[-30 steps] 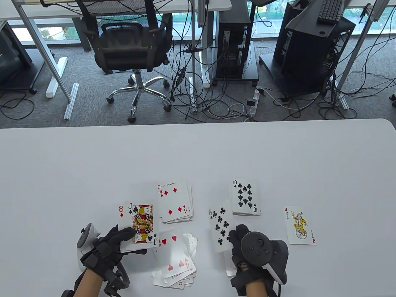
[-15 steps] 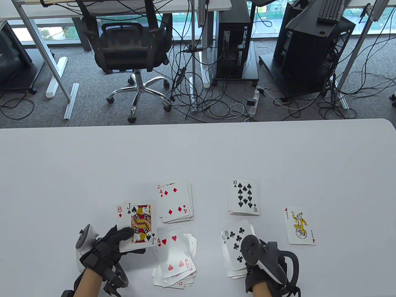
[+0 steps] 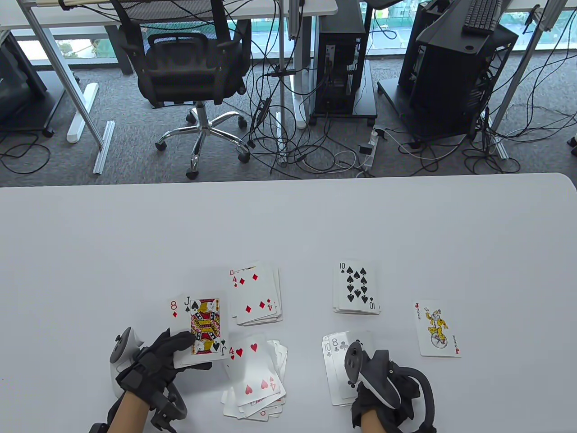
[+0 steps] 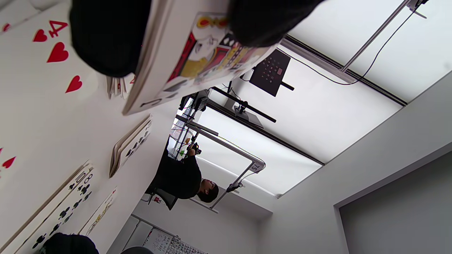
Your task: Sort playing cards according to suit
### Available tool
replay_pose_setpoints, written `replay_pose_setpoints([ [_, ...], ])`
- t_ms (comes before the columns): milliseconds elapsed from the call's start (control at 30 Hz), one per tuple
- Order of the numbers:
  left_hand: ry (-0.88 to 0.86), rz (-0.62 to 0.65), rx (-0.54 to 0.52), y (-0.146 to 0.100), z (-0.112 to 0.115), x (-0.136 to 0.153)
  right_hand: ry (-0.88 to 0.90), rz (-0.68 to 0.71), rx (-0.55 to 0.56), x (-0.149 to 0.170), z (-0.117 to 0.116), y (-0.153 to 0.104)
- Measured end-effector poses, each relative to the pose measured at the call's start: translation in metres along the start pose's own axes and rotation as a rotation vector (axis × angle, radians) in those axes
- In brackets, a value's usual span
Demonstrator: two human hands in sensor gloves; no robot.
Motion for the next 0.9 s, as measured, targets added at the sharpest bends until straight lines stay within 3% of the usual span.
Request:
replay_pose_setpoints([
  [133,0.001,0.005,0.001,0.0,0.0,0.0,-0.01,-0.039,0.05,0.002,0.017,-0.005],
  [300,0.013,0.004,-0.001,0.001,0.0,0.0,0.105,0.003,0.253,-0.009,0.058,-0.018],
  [500,0.006,0.016,0.009,0.001,0.001,-0.001,0.372,0.293,0.452,-0.079,0.09,-0.034],
  [633,0.017,0.014,0.014,0.001,0.001,-0.001,0.57,0.467,0.435,-0.135,0.091,-0.04],
  [767,0.015,0.018,0.021,0.0,0.002,-0.001,0.743,0.528,0.396,-0.169,0.085,-0.04],
  [900,0.01,0.022,0.02,0.001,0.002,-0.002,0.925,0.623,0.157,-0.194,0.067,-0.036],
])
Point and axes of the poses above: the tracker on the back of each hand, its own x axis roughly to the little-finger side, its own y axis roughly from the wrist to the fingertips, z = x × y, the point moved 3 cm from there along y, roughly from the wrist to the fingertips, and after that the axes turned 1 degree about y, right-handed, at the moved point
